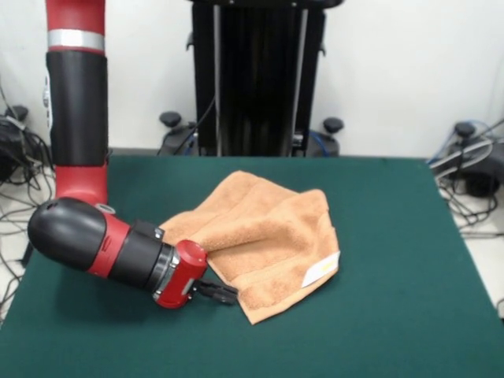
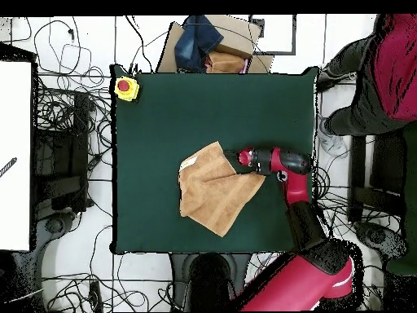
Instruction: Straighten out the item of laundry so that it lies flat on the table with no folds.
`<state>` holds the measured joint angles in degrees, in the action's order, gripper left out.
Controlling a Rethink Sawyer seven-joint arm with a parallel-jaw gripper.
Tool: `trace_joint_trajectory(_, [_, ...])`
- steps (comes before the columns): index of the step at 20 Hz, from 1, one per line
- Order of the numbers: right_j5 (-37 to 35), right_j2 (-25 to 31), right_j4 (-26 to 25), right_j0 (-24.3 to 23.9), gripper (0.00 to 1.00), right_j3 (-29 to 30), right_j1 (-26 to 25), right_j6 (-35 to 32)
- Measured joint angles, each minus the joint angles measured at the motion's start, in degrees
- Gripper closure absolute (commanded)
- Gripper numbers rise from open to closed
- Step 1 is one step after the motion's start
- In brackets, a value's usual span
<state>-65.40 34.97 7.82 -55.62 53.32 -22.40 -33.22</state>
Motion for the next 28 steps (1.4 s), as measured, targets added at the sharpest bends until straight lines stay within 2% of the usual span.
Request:
trace_joint_trajectory(16, [2.5, -0.4, -3.5, 1.0, 1.00, 1.9, 2.8, 0.0])
trace_joint_trajectory(28, [-0.9, -2.1, -5.3, 4.6, 1.00, -1.9, 4.0, 0.0])
